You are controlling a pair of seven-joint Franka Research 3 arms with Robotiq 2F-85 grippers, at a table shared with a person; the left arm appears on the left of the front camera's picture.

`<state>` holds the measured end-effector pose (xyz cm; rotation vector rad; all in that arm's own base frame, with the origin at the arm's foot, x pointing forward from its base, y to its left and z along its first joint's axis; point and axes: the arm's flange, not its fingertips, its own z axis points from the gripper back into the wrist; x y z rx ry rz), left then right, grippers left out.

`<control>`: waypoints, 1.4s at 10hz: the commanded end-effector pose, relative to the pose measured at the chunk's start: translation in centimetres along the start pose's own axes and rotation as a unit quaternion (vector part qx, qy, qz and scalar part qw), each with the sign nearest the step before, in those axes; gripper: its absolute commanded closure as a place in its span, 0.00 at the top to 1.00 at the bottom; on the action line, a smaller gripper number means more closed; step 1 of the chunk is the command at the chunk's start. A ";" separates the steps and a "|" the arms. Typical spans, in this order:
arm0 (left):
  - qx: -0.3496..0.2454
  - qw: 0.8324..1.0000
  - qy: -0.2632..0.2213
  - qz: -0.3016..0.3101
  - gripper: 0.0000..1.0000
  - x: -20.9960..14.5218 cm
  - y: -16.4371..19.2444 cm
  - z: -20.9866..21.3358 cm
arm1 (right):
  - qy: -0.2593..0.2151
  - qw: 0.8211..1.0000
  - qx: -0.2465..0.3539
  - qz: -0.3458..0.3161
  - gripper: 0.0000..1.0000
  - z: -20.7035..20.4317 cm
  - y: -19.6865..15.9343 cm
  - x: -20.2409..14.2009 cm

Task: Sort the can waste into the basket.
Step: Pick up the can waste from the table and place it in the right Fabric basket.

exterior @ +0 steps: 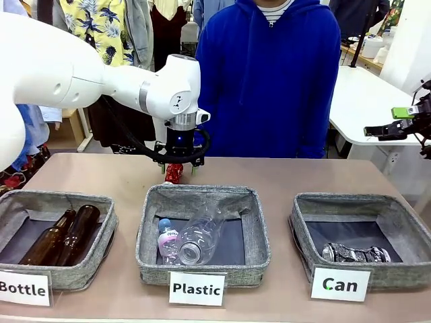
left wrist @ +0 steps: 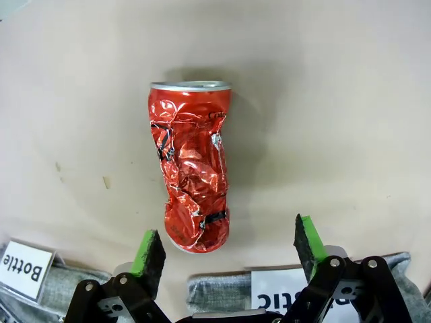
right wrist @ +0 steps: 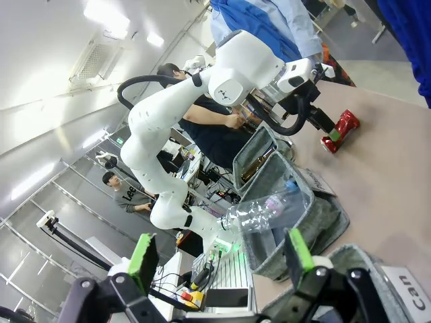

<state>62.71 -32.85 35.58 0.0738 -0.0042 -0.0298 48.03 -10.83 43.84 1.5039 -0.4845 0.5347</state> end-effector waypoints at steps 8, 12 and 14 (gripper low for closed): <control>-0.013 0.994 -0.073 -0.087 1.00 -0.4 6.5 2.1 | 0.010 1.000 0.001 0.009 1.00 0.1 0.2 0.0; -0.057 0.994 -0.047 -0.085 1.00 2.8 6.6 -0.8 | 0.010 1.000 0.001 0.009 1.00 0.1 0.2 0.0; -0.089 0.991 -0.054 -0.084 1.00 3.7 6.5 -1.8 | 0.010 1.000 0.001 0.009 1.00 0.1 0.2 0.0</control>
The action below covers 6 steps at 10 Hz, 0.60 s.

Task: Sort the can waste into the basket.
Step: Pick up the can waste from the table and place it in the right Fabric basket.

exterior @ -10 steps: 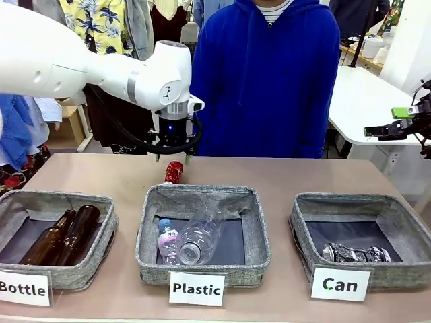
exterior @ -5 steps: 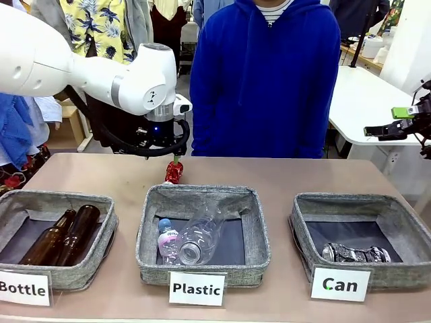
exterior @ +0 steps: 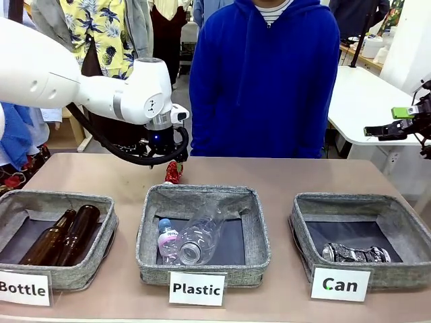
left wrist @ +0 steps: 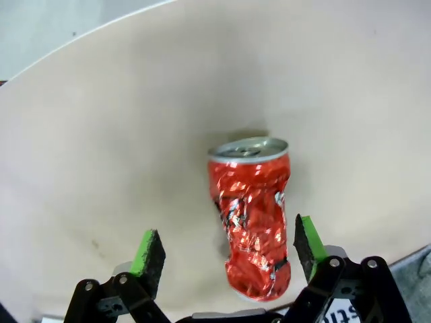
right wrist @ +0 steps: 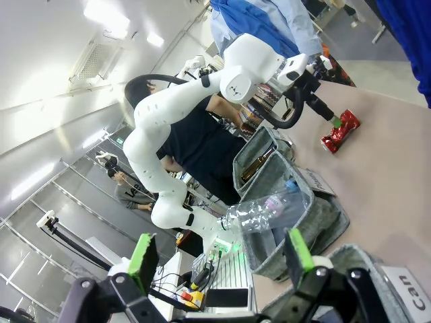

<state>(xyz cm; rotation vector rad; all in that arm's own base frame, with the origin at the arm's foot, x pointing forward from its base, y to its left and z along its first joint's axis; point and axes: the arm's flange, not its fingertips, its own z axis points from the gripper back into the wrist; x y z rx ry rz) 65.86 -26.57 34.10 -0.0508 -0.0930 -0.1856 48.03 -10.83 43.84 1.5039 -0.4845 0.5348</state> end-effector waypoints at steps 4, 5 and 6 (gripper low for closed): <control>-0.056 0.998 -0.004 -0.016 1.00 1.9 0.4 -1.8 | 0.010 1.000 0.001 0.009 1.00 0.1 0.2 0.0; -0.046 0.999 0.000 -0.009 1.00 2.2 0.4 -2.1 | 0.010 1.000 0.001 0.009 1.00 0.1 0.2 0.0; -0.052 0.999 0.012 -0.010 1.00 2.5 0.4 -2.6 | 0.010 1.000 0.001 0.009 1.00 0.1 0.2 0.0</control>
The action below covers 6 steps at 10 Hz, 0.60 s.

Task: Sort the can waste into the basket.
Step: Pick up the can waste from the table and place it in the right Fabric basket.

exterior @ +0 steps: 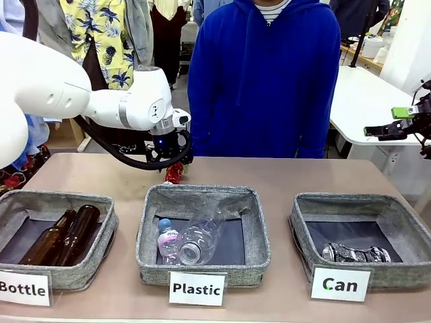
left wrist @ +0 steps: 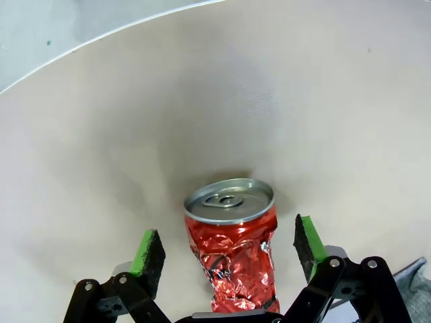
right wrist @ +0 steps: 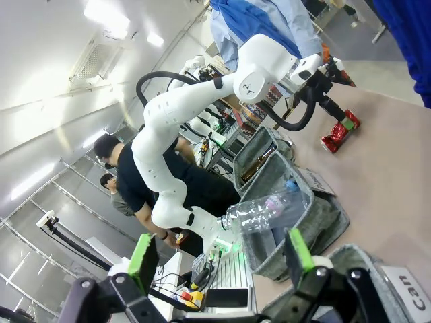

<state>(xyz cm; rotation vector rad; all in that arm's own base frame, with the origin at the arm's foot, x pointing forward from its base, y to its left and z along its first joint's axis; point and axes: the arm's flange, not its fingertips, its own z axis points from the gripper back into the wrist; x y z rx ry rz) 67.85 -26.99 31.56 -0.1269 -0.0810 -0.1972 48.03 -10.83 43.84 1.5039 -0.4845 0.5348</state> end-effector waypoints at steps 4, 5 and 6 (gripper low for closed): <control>-0.011 0.999 0.035 0.007 1.00 1.7 0.4 -1.5 | 0.010 1.000 0.001 0.009 1.00 0.1 0.2 0.0; -0.011 0.999 0.043 0.013 1.00 1.7 0.5 -1.6 | 0.010 1.000 0.001 0.009 1.00 0.1 0.2 0.0; -0.010 0.998 0.055 0.021 1.00 1.9 0.7 -1.8 | 0.010 1.000 0.001 0.009 1.00 0.1 0.2 0.0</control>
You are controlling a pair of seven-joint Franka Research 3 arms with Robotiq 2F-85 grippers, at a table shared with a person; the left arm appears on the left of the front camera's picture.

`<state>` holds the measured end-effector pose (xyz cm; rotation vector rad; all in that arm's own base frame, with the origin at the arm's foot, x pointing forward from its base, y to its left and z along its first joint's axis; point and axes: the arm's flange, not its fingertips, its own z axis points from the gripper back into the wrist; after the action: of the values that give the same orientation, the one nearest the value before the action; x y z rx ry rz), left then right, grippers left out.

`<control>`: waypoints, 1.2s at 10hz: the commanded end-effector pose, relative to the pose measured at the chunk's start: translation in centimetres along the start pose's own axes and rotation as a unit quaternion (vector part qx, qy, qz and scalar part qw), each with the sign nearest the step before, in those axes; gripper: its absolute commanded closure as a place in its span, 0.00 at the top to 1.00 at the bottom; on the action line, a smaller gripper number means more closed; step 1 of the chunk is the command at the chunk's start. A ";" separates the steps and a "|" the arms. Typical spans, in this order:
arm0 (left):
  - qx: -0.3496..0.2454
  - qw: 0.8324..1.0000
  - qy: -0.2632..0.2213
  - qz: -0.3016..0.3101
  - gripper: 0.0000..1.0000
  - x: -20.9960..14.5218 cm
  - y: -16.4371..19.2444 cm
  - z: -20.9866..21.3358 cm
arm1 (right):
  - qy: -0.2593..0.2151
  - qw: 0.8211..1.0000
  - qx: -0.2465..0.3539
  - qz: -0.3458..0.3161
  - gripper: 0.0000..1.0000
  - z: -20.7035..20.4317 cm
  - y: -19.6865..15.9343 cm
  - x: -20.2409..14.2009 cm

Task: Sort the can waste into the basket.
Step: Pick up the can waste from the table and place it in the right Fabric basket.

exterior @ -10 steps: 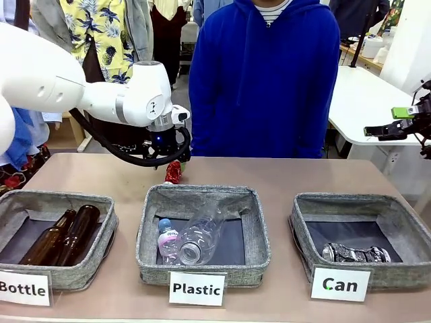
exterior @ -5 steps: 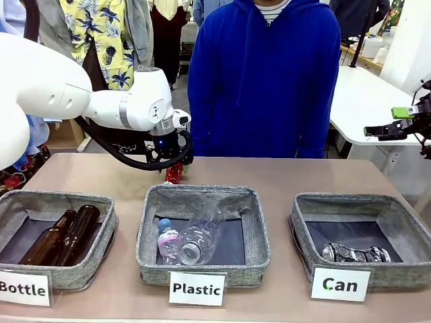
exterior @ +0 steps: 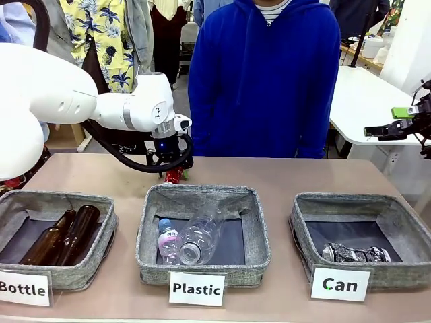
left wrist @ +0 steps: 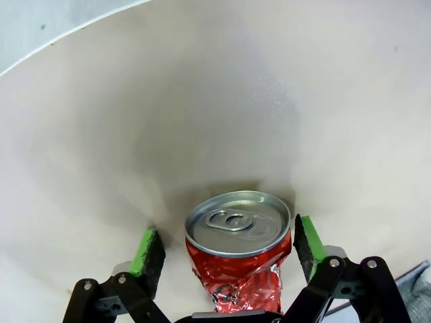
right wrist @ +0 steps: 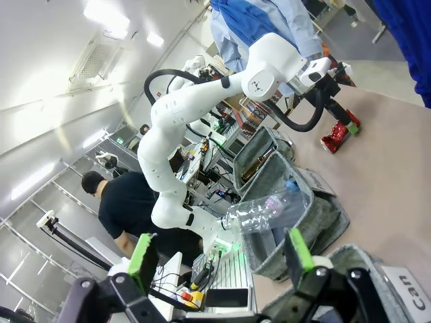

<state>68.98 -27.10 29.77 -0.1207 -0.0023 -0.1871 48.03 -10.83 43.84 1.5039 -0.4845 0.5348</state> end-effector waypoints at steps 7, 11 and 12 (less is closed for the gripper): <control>0.031 0.994 0.101 0.041 0.41 1.2 0.0 -1.0 | 0.010 1.000 0.001 0.009 1.00 0.1 0.2 0.0; 0.038 0.993 0.103 0.034 0.15 1.3 -0.1 -1.2 | 0.010 1.000 0.001 0.009 1.00 0.1 0.2 0.0; 0.038 0.993 0.104 0.031 0.06 1.4 -0.1 -1.3 | 0.010 1.000 0.001 0.009 1.00 0.1 0.2 0.0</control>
<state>69.30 -28.82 30.11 -0.0768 0.1746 -0.1414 48.03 -10.83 43.84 1.5039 -0.4845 0.5348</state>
